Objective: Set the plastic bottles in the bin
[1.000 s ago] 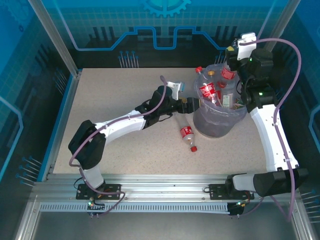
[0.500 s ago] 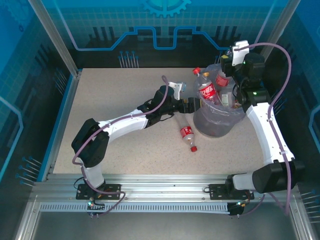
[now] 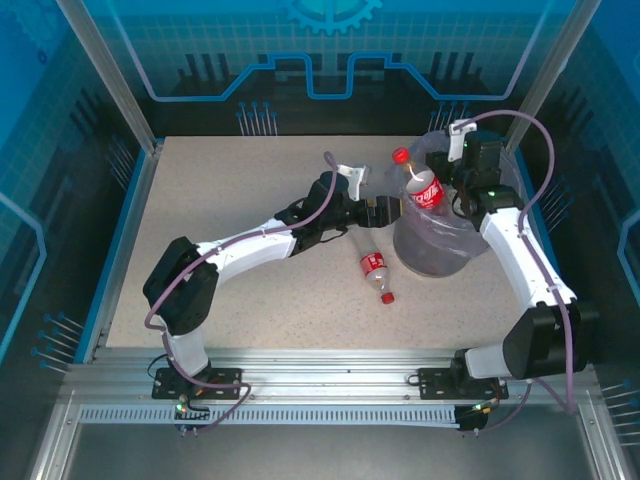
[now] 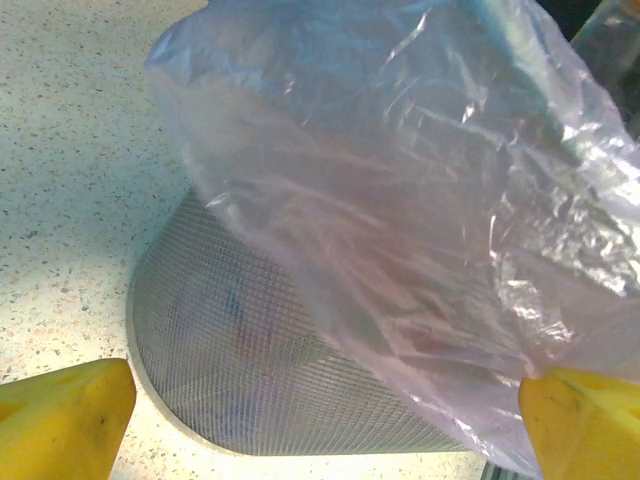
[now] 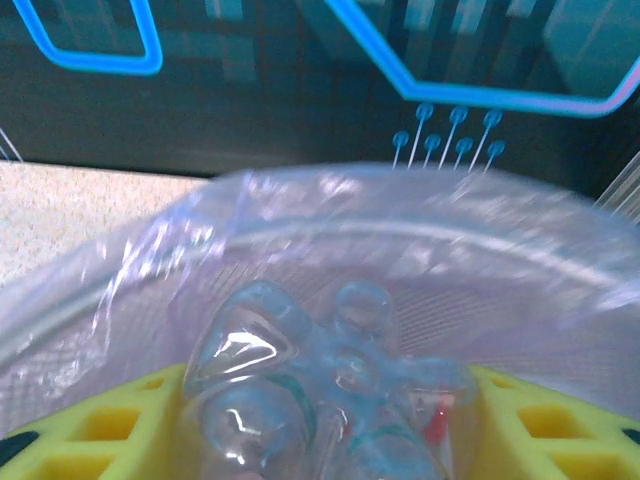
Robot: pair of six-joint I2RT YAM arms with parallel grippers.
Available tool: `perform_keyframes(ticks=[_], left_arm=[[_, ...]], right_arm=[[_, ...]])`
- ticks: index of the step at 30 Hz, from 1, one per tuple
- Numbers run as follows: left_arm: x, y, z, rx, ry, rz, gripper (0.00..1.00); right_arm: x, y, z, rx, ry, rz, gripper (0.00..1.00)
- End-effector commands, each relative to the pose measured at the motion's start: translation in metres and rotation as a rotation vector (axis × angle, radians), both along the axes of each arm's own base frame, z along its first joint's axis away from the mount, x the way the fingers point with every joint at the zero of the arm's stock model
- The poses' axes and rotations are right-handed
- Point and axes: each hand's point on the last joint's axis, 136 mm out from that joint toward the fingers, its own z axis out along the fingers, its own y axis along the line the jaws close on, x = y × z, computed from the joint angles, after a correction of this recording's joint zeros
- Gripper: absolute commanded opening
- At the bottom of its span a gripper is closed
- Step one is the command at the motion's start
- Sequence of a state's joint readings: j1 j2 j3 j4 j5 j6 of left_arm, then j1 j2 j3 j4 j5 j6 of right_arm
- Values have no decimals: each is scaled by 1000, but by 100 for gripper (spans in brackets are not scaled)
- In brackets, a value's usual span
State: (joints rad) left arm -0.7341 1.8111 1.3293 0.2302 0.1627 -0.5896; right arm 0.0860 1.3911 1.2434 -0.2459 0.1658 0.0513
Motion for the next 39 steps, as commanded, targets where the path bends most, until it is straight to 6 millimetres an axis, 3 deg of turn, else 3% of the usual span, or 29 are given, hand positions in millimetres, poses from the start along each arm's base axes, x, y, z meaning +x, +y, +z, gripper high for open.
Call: perform_keyframes(ticks=[1,3,5,7,11,14,19,23,25,30,34,39], left_arm=[[-3,1,26,-34,-38,-13,99],[-3,2,25,-31,-37,-11,99],[-3,3,25,-31,-37,-11,99],[-4,4,26,-29,-35,-11,99],[-4,7,29,-31,-42,-6,99],[-4,8,29,-32,-42,-4,99],[-5,8,30,-36,-43,-5,99],[-4,8,28,-31,-42,0,99],[-2,8,27,-28,-40,0,99],[-1,7,23,-20,-33,1,99],[-1,8,22,-16,-29,2,99],[-3,8,22,-14,-27,3,99]], right_arm=[[-9,-9,-42,-10,126,-35,51],[-10,-8,-51,1,146,-37,53],[-12,-7,-47,10,143,-33,57],[-14,-6,-29,9,122,-24,63],[-23,-10,25,-22,92,-19,84],[-34,-20,58,-58,104,-44,91],[-56,-36,102,-78,67,-87,94],[-82,2,126,58,16,78,84],[-95,31,126,103,28,179,81],[-114,91,101,36,100,333,84],[-107,104,86,-14,119,341,91],[-84,95,68,-91,137,264,91]])
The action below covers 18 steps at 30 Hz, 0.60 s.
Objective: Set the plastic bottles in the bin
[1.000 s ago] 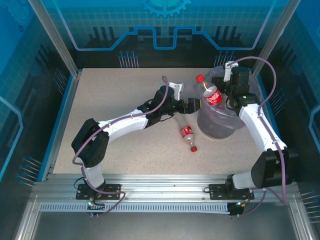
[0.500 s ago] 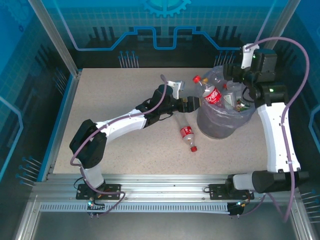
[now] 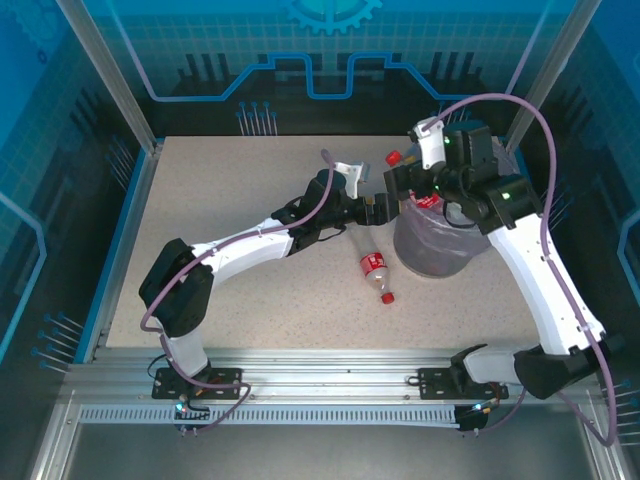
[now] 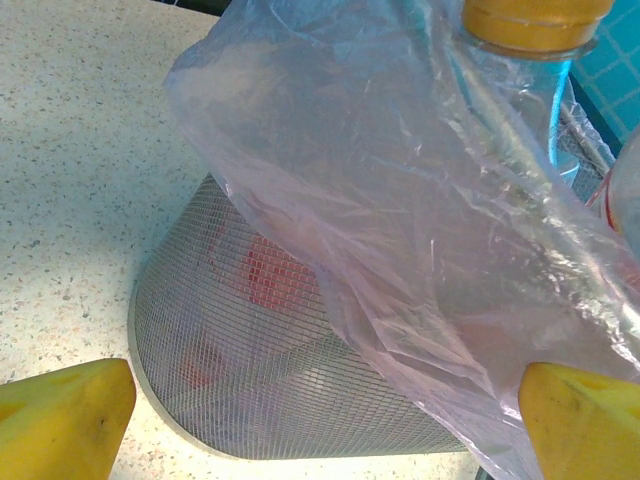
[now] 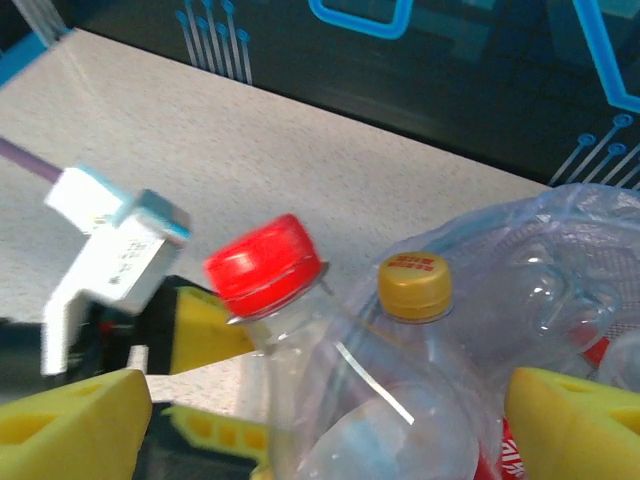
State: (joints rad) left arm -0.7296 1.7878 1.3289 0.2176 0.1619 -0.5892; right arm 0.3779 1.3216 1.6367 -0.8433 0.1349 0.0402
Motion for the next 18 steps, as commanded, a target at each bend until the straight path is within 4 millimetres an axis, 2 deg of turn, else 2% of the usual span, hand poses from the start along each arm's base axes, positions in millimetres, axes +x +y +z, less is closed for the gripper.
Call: perform_keyframes(ticks=[1,6,12,18], left_arm=[[-1,4,12,-7,-19,0,99],[-1,5,12,-6,-20,1,99],[-1,5,13,1,-25,2,99],[-1,5,13,-2,-23,-1,99]], right_arm=[[16,-13,-10,-78,-17,-69,90],[41,-30,-17,-76,-10,-127,87],[58,-48,-18,-24,-6,-171,84],[71,-62,-50,13,89,-197,85]])
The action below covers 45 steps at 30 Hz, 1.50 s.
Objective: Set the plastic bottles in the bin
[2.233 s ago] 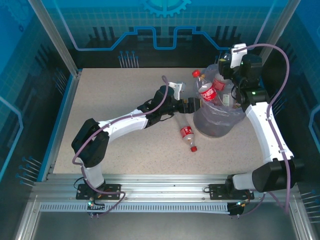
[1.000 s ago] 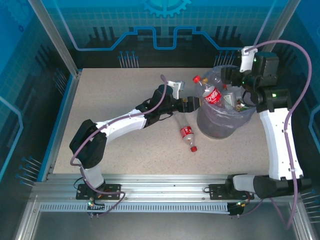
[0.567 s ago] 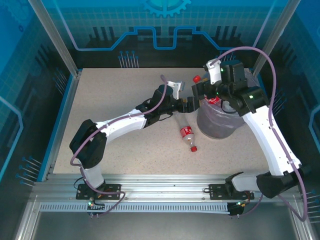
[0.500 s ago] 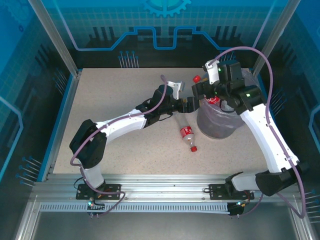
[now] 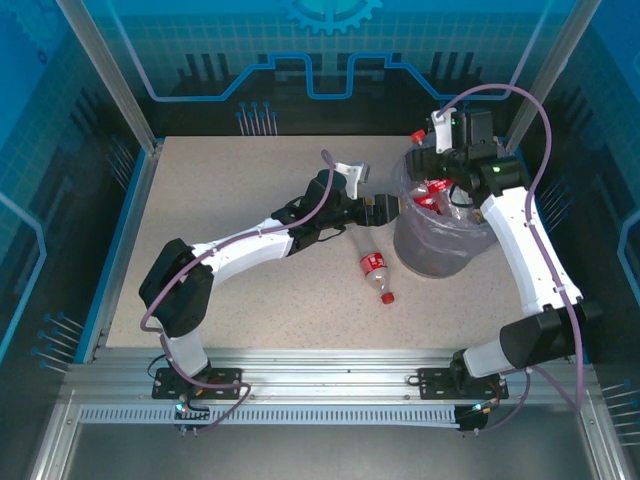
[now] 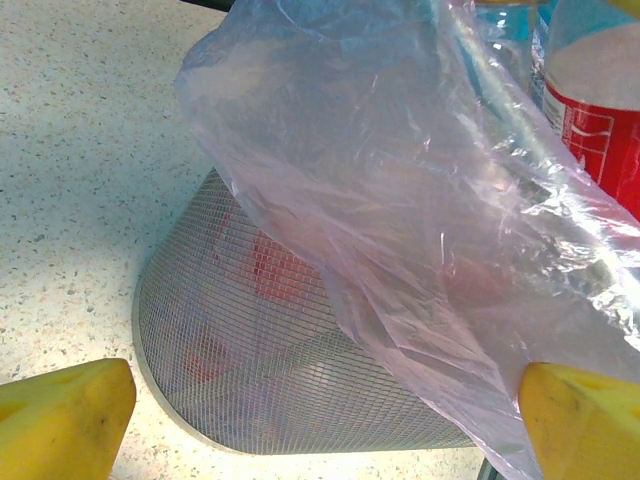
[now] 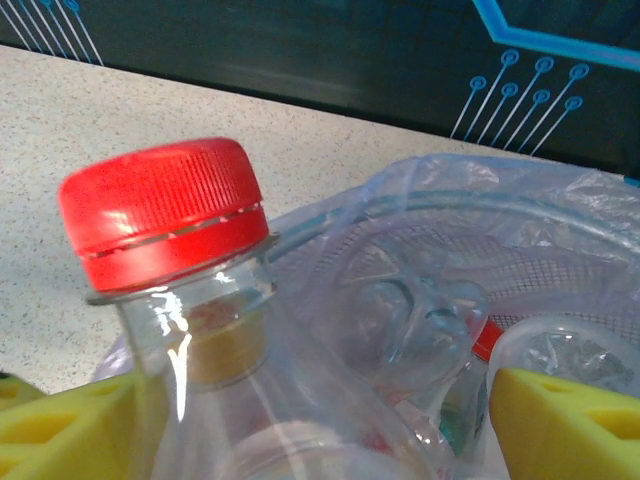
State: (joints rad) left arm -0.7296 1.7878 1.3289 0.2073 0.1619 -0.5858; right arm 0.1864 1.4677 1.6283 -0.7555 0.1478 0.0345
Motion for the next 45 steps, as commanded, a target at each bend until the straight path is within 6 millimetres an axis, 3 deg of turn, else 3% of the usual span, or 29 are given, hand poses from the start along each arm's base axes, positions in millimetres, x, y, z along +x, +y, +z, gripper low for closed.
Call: perform_keyframes(ticks=[1,6,11,15,23,30,39,42,45], left_arm=[[-1,4,16,-11,-30,-1,99],[-3,9,18,-5,-32,2,99],[-6,21,15,24,-29,24,99],[-9,35,3,72,-6,56,99],[-23,73,-42,205,88,148,99],[-31,80,-79,206,198,180,99],[-31,75,-134,240,336,206,99],[-31,71,-148,264,371,209,99],[-30,67,-159,265,391,211,99]], right_arm=[[8,0,-15,53,35,0,85],[9,-11,-28,92,62,-44,86],[3,-38,-7,120,18,-130,92],[-1,-48,2,129,7,-143,96],[-7,-60,29,122,-29,-144,94],[3,-64,-6,158,49,-144,86],[9,-48,-46,224,154,-89,84],[9,-48,-35,222,136,-85,88],[6,-50,-6,209,89,-83,93]])
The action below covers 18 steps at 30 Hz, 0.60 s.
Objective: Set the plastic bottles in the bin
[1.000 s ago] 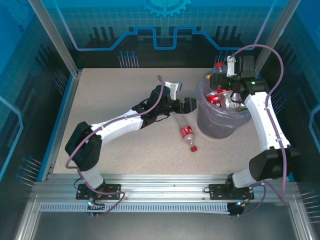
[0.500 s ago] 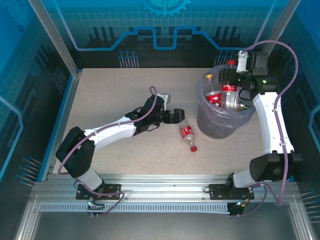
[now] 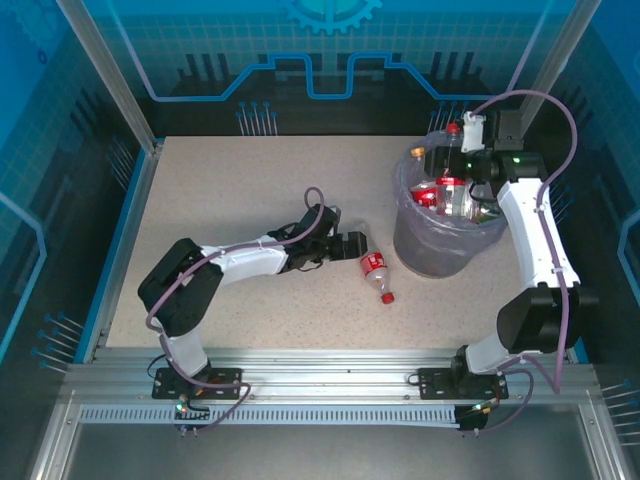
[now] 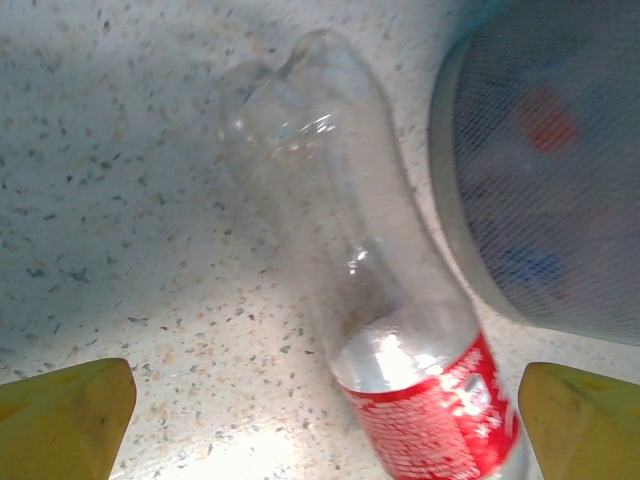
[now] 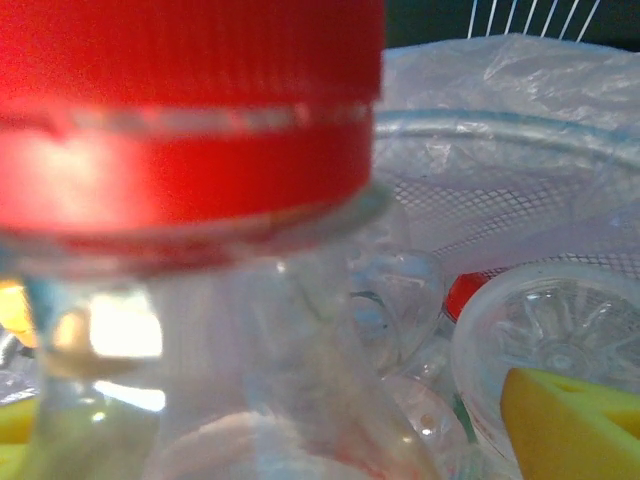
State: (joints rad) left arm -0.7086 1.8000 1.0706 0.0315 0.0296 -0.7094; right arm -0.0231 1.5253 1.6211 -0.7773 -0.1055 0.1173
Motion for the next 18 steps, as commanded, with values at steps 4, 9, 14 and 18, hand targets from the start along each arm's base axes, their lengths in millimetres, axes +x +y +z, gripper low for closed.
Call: perform_keyframes(ticks=[4,9,14,18], left_arm=[[5,-16,-11,-22,33,7,99],[11,-25,-23,-18,54,7,99],[17,-27,-38,-5,79,37,99],[21,-26,-47,2,89,59,93]], right_arm=[[-16,-10,65,-43,-83,-18,98],[-37,-14,98,-64,-131,-32,99],[-52,-12,97,-54,-129,-33,87],[-48,-13,79,-60,-94,-35,76]])
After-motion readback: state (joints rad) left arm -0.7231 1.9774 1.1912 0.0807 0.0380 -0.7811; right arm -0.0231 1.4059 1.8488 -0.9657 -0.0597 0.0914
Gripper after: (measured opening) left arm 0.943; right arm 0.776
